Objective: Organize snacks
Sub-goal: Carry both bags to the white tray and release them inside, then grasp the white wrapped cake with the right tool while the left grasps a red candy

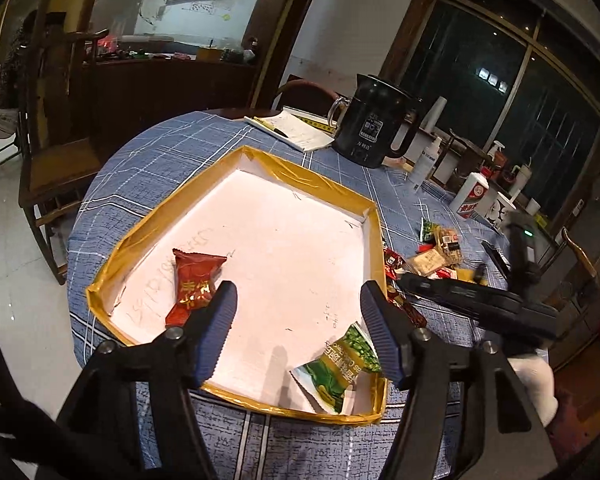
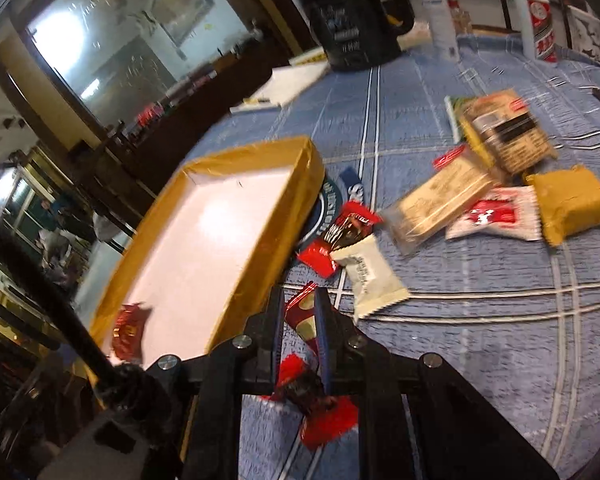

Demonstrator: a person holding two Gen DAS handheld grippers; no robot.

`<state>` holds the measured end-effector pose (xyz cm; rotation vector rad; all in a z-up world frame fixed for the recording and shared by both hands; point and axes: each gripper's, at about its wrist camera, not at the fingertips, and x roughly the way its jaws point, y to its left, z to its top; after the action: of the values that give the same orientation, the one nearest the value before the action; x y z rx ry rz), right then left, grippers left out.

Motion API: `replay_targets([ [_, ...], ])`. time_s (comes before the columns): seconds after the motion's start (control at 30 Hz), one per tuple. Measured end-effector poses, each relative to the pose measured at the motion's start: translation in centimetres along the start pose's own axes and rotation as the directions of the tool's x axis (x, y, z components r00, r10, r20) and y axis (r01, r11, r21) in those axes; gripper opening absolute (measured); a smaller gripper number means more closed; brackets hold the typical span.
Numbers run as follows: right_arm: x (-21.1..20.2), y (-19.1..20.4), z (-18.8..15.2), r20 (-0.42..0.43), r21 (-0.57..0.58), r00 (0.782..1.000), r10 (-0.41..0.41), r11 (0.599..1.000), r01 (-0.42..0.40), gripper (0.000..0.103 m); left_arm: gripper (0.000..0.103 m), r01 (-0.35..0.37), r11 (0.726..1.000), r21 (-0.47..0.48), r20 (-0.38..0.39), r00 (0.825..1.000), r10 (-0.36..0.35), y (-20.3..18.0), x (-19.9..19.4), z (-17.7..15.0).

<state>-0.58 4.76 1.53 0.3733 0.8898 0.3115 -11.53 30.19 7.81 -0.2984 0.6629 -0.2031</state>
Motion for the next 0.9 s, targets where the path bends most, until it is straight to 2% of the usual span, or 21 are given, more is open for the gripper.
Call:
replay_targets([
  [0.13, 2.5, 2.5, 0.7, -0.067, -0.071, 0.998, 0.009, 0.997, -0.014, 0.013, 0.065, -0.005, 1.000, 0.008, -0.001, 1.000, 0.005, -0.5, -0.1, -0.1],
  [0.2, 2.5, 2.6, 1.6, -0.082, -0.074, 0.993, 0.085, 0.993, -0.091, 0.013, 0.065, -0.004, 1.000, 0.010, 0.002, 1.000, 0.004, -0.6, -0.3, -0.1],
  [0.23, 1.9, 2.1, 2.1, -0.062, -0.062, 0.993, 0.100, 0.993, -0.104, 0.013, 0.065, -0.005, 1.000, 0.010, 0.005, 1.000, 0.005, -0.6, -0.4, -0.1],
  [0.33, 0.3, 0.8, 4.0, 0.019, -0.073, 1.000, 0.001, 0.997, 0.001, 0.015, 0.065, 0.008, 1.000, 0.010, 0.008, 1.000, -0.008, -1.0, -0.4, -0.1],
  [0.4, 0.1, -0.1, 5.0, 0.033, -0.075, 0.998, -0.051, 0.996, 0.053, 0.018, 0.065, 0.020, 0.999, 0.025, 0.003, 1.000, -0.020, -1.6, -0.1, -0.2],
  [0.5, 1.1, -1.0, 6.1, 0.031, -0.089, 0.990, -0.137, 0.986, 0.139, 0.028, 0.065, 0.039, 0.998, 0.047, -0.015, 0.999, -0.038, -2.6, 0.3, -0.5],
  [0.67, 4.0, -1.2, 6.6, -0.023, -0.151, 0.974, -0.227, 0.964, 0.221, 0.029, 0.066, 0.050, 0.996, 0.079, -0.022, 0.999, -0.049, -3.9, 0.0, -0.9],
  [0.7, 4.0, -0.9, 6.0, -0.030, -0.170, 0.971, -0.236, 0.959, 0.228, 0.028, 0.066, 0.050, 0.995, 0.083, -0.020, 0.999, -0.049, -4.0, -0.1, -0.9],
  [0.73, 4.0, -0.7, 5.6, -0.036, -0.193, 0.966, -0.258, 0.950, 0.246, 0.018, 0.066, 0.049, 0.995, 0.086, -0.019, 0.999, -0.048, -4.2, -0.2, -0.9],
  [0.77, 3.7, -0.6, 5.2, -0.036, -0.201, 0.959, -0.281, 0.942, 0.269, 0.014, 0.066, 0.049, 0.995, 0.087, -0.019, 0.999, -0.047, -4.4, -0.2, -0.9],
  [0.9, 1.5, -1.7, 3.6, -0.075, -0.172, 0.961, -0.267, 0.953, 0.251, 0.009, 0.066, 0.066, 0.993, 0.097, -0.028, 0.998, -0.064, -5.2, 0.0, -1.1],
])
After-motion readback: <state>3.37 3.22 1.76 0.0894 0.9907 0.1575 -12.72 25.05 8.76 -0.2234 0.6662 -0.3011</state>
